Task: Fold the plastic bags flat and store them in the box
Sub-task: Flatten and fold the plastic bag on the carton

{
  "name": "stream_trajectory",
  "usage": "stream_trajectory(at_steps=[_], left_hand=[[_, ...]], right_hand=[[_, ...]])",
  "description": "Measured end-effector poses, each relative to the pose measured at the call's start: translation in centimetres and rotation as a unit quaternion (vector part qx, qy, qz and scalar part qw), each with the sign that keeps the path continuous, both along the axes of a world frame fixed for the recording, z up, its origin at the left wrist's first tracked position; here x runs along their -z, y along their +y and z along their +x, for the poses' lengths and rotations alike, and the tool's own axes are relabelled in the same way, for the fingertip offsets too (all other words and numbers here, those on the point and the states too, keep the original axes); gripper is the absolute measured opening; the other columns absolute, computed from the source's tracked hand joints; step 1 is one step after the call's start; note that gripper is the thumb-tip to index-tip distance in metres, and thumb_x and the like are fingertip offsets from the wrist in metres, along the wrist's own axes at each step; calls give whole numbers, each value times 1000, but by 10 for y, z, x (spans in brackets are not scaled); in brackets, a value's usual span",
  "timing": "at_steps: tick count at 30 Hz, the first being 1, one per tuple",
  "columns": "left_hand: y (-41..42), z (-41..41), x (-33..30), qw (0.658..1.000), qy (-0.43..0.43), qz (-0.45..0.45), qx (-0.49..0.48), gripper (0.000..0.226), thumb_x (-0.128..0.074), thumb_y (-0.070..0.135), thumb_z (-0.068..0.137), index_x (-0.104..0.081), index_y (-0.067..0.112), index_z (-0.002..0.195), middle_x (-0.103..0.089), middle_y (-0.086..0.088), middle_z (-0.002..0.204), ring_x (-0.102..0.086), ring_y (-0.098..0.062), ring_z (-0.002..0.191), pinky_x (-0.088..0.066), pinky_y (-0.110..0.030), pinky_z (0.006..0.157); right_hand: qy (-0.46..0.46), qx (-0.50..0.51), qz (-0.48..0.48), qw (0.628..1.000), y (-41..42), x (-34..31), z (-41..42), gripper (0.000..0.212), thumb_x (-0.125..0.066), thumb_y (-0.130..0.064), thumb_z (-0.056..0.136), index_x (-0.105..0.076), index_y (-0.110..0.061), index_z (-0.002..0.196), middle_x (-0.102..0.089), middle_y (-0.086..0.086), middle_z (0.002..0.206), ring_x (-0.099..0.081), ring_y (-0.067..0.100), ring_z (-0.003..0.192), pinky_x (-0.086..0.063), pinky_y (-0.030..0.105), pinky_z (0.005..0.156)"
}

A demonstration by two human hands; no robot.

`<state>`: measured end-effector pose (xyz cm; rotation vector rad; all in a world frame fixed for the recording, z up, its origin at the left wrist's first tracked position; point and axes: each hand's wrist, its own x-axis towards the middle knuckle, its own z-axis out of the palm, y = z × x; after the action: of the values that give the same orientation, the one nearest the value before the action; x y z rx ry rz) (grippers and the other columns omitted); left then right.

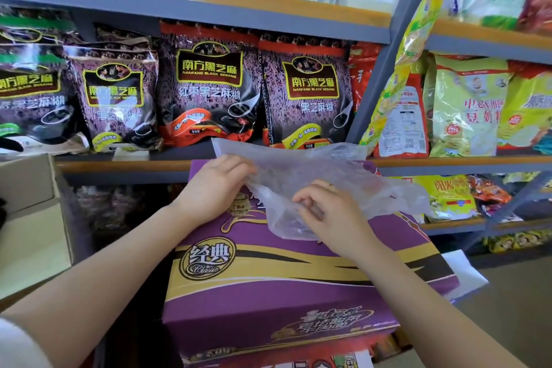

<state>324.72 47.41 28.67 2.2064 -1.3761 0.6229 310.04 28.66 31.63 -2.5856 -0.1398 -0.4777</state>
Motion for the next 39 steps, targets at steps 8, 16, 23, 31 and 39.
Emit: stream_trajectory(at_steps=[8, 16, 23, 31, 39], left_hand=[[-10, -87, -16, 961, 258, -77, -58, 56, -54, 62, 70, -49, 26, 112, -52, 12, 64, -53, -6, 59, -44, -22, 59], [-4, -99, -8, 961, 207, -66, -168, 19, -42, 10, 86, -43, 17, 103, -61, -11, 65, -58, -35, 59, -49, -45, 56], [26, -118, 3, 921, 186, -82, -331, 55, -24, 24, 72, -68, 16, 103, -65, -11, 93, -60, -35, 89, -49, -46, 79], [-3, -130, -4, 911, 51, 84, -401, 63, -49, 25, 60, -58, -5, 115, -49, -29, 130, -48, -50, 117, -38, -56, 97], [-109, -135, -12, 948, 223, 89, -208, 37, -49, 30, 93, -50, 13, 125, -51, -4, 126, -53, -27, 111, -48, -40, 85]], right_hand=[[9, 20, 130, 991, 14, 5, 14, 24, -63, -19, 87, -47, -29, 73, -48, -9, 62, -44, 10, 59, -39, 28, 59], [99, 1, -122, 988, 4, 14, 9, 22, -52, -21, 87, -52, -20, 110, -58, -3, 110, -54, 19, 102, -47, 34, 76], [77, 16, -221, 972, -12, 14, 10, 12, -40, -18, 93, -49, -20, 102, -56, 1, 103, -58, 24, 90, -51, 39, 70], [95, -71, -117, 986, -27, 8, -8, 32, -48, -39, 93, -52, -22, 120, -58, -3, 116, -56, 16, 105, -49, 34, 84], [-29, 67, -32, 997, -104, 7, -37, 43, -59, -31, 85, -53, -10, 122, -55, 7, 123, -49, 26, 117, -38, 36, 97]])
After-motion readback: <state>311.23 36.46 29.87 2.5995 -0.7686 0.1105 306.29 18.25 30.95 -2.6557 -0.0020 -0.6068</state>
